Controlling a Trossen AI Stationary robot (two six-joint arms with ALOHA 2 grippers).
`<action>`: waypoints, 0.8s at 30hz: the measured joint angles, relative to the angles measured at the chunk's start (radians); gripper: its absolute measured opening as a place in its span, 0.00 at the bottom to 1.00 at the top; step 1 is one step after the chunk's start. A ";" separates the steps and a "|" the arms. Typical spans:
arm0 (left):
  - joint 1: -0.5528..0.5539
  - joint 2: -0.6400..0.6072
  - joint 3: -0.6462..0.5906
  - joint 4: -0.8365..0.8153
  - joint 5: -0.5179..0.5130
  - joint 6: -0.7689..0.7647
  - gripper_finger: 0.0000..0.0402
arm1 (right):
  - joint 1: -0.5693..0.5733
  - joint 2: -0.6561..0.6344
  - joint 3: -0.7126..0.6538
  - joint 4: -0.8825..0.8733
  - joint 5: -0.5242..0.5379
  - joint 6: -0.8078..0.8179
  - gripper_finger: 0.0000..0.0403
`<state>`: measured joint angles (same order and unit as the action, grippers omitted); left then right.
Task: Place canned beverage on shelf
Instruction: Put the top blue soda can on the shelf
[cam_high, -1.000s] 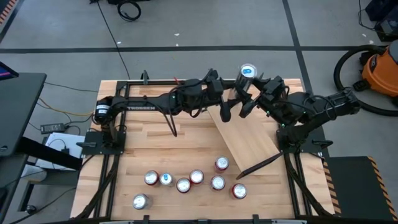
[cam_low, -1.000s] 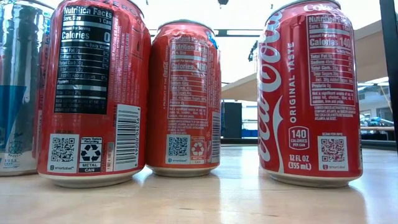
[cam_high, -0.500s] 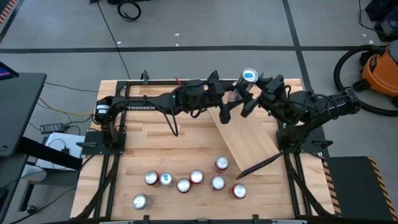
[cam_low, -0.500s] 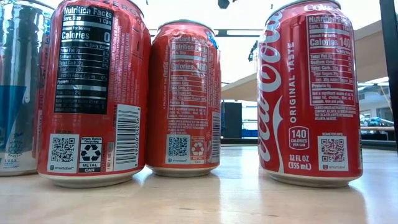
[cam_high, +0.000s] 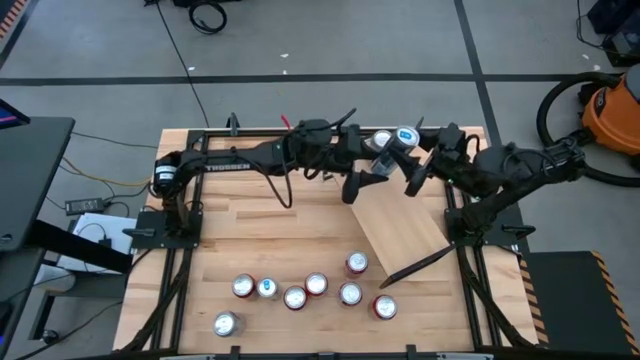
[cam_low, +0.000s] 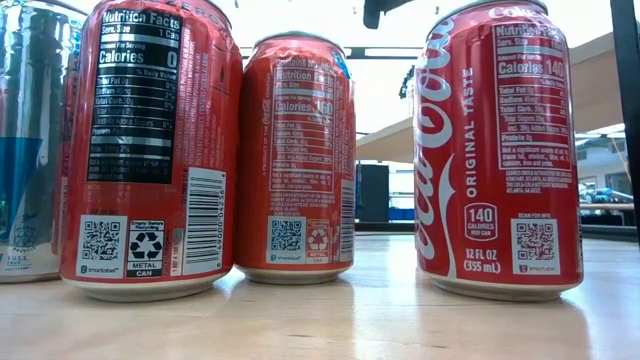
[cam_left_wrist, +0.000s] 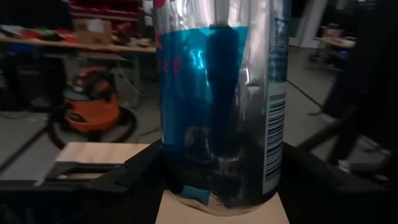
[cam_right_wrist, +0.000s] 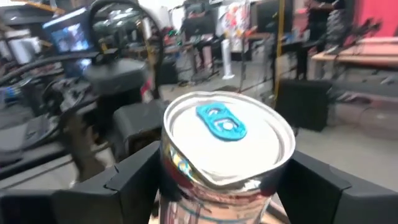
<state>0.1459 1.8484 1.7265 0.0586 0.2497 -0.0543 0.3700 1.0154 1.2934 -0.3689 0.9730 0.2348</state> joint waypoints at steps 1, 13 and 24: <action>0.004 0.000 0.000 -0.002 0.018 -0.004 0.64 | -0.003 -0.003 0.000 -0.024 -0.023 0.018 0.72; 0.024 0.000 0.000 -0.015 0.224 -0.022 0.64 | -0.086 -0.008 0.000 -0.166 -0.331 0.099 0.80; 0.061 0.000 0.001 -0.084 0.422 -0.077 0.64 | -0.123 -0.023 0.025 -0.288 -0.534 0.153 0.93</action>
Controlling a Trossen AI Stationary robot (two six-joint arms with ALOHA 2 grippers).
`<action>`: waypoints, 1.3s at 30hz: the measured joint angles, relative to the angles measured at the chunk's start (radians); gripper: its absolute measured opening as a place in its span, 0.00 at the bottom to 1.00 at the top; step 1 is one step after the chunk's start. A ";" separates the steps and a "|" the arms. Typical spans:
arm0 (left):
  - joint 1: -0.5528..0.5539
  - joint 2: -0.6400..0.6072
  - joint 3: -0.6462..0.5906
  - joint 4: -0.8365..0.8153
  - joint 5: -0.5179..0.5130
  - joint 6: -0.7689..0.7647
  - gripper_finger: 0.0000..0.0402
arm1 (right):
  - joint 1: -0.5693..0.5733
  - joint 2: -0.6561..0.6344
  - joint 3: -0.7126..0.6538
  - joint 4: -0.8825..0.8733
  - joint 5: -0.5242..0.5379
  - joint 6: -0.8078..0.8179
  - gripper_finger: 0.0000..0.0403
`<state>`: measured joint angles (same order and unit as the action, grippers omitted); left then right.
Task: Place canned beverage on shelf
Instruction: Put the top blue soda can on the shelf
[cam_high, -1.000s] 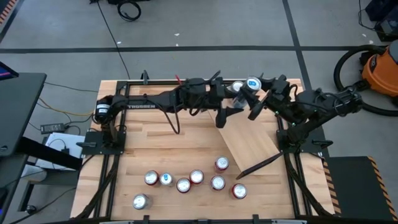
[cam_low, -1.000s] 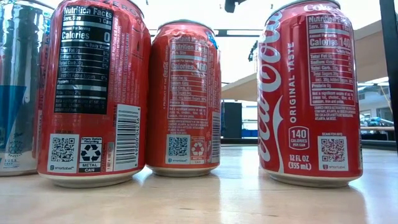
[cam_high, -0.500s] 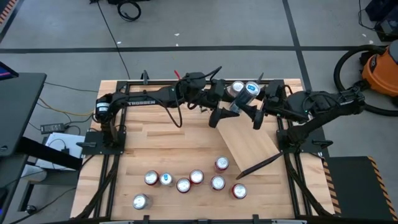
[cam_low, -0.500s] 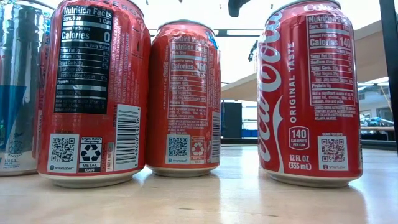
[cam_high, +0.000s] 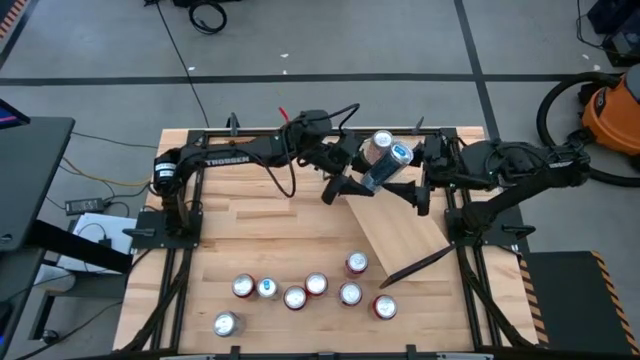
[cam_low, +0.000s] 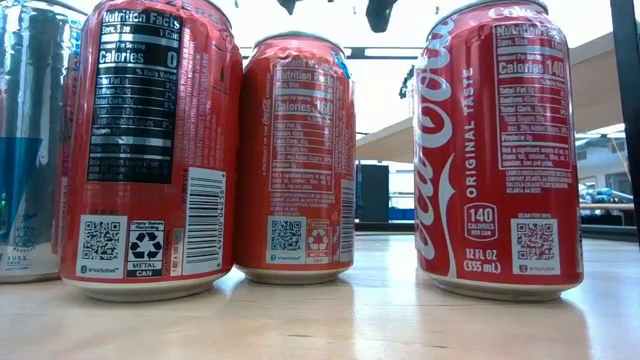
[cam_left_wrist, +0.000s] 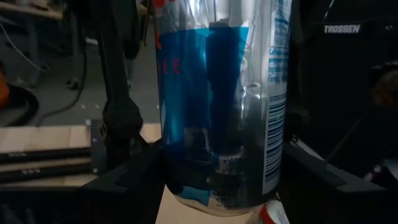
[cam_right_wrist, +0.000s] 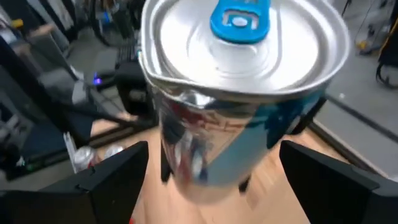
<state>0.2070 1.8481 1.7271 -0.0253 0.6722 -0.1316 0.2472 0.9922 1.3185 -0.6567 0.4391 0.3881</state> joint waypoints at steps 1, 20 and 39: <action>0.001 0.000 0.000 -0.016 0.010 0.000 0.64 | -0.003 0.002 0.015 -0.031 -0.013 0.006 0.93; 0.016 0.000 0.000 -0.106 0.317 -0.150 0.64 | -0.044 0.022 0.226 -0.344 -0.225 -0.200 0.93; 0.019 -0.001 0.000 -0.110 0.248 -0.185 0.64 | -0.272 0.236 0.363 -0.383 -0.621 -0.339 0.93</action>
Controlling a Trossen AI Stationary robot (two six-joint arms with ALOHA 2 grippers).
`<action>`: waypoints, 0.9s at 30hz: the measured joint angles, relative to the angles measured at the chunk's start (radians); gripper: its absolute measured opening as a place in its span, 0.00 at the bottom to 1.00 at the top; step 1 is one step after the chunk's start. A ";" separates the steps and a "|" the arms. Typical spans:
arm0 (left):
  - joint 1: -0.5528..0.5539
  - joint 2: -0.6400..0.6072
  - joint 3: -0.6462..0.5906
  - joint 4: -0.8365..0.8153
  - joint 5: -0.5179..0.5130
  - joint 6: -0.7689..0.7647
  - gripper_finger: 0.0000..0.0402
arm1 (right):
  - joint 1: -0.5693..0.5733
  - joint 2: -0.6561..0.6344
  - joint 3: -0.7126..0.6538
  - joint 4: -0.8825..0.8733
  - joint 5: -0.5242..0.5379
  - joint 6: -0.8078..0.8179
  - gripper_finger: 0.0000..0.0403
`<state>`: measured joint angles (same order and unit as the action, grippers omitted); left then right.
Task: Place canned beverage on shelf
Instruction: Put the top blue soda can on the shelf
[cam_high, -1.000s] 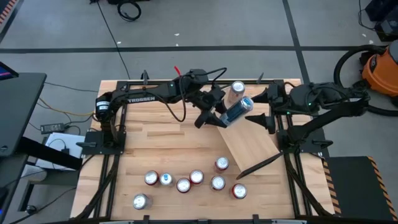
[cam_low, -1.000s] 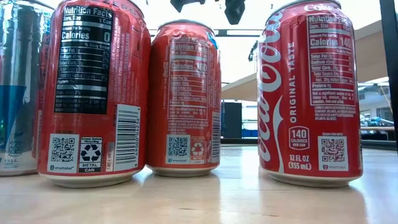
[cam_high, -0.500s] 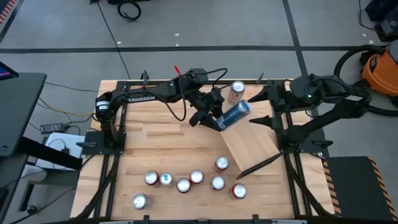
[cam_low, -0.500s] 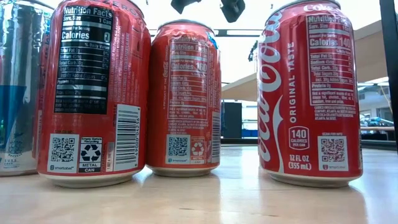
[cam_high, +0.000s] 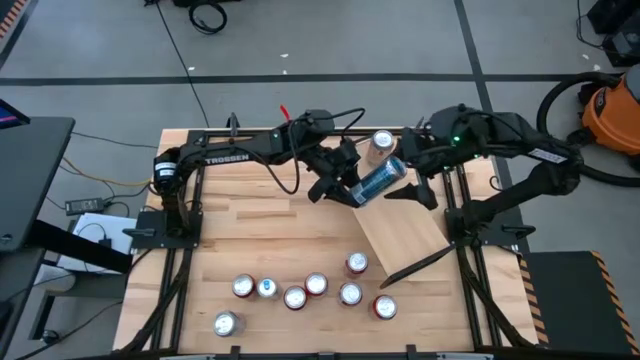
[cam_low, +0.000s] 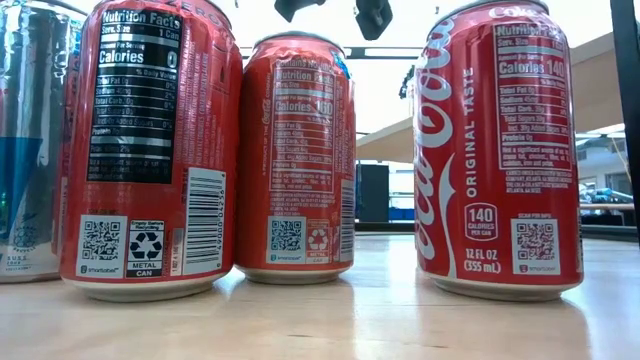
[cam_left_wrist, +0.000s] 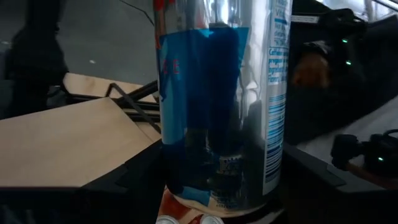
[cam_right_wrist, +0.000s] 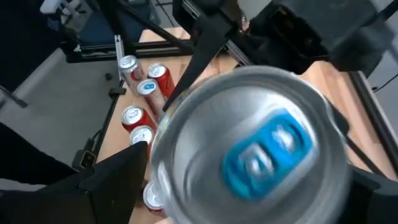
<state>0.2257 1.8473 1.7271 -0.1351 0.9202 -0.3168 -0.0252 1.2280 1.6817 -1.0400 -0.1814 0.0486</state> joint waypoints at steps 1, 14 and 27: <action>0.000 0.000 0.000 -0.010 -0.020 0.009 0.64 | -0.005 0.007 0.000 0.007 -0.014 0.000 0.93; -0.001 -0.001 0.001 -0.113 -0.098 0.097 0.64 | -0.013 0.031 0.000 0.013 -0.025 -0.044 0.85; -0.002 -0.001 0.001 -0.116 -0.100 0.103 0.64 | -0.013 0.031 0.000 -0.013 -0.021 -0.050 0.61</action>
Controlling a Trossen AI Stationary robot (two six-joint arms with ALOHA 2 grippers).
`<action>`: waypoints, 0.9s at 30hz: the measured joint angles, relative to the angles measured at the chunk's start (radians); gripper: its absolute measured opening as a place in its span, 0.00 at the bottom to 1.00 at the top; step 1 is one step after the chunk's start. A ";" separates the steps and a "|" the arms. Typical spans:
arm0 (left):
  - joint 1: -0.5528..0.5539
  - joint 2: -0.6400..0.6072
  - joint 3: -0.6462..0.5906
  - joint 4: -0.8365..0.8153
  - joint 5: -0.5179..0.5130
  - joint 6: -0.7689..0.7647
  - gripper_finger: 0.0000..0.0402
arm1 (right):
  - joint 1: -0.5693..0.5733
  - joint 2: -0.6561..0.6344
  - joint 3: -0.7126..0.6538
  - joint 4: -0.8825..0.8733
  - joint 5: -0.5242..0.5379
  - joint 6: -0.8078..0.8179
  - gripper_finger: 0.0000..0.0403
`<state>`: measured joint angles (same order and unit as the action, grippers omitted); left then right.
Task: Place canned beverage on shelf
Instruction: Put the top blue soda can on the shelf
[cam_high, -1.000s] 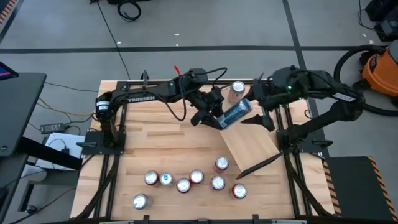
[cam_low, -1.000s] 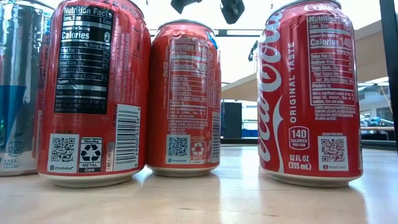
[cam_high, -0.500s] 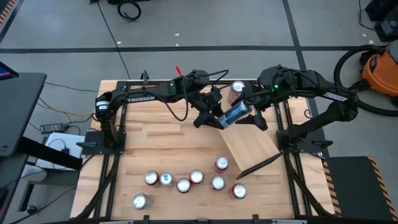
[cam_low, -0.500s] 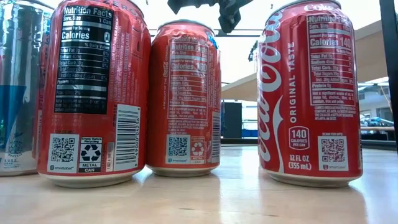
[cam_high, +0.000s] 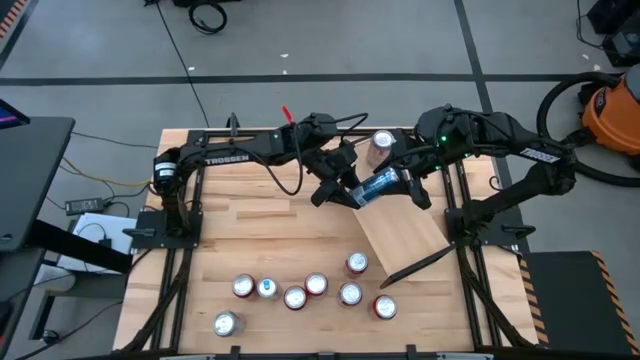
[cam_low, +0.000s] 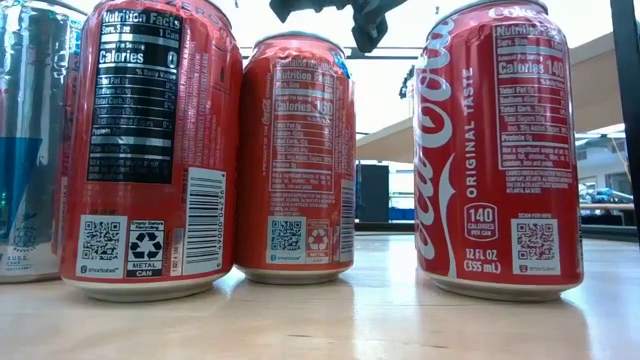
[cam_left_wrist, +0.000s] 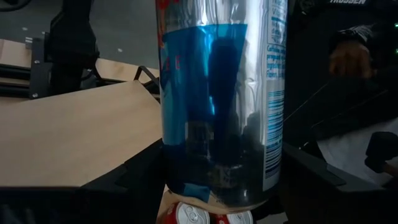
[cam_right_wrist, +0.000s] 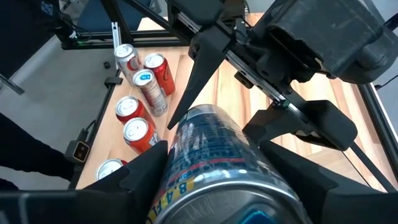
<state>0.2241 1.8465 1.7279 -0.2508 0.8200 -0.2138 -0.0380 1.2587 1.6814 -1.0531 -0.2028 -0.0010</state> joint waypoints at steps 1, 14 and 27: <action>0.000 0.000 0.000 0.000 0.000 0.000 0.64 | 0.000 0.000 0.000 0.000 0.000 0.000 0.61; 0.002 0.002 0.000 0.000 -0.015 -0.001 0.68 | -0.011 -0.001 0.001 -0.032 0.015 0.003 0.62; 0.002 0.002 -0.001 0.002 -0.019 0.020 0.67 | -0.011 -0.001 0.000 -0.032 0.026 0.001 0.62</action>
<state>0.2256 1.8484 1.7271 -0.2492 0.8013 -0.1942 -0.0490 1.2575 1.6817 -1.0853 -0.1768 0.0003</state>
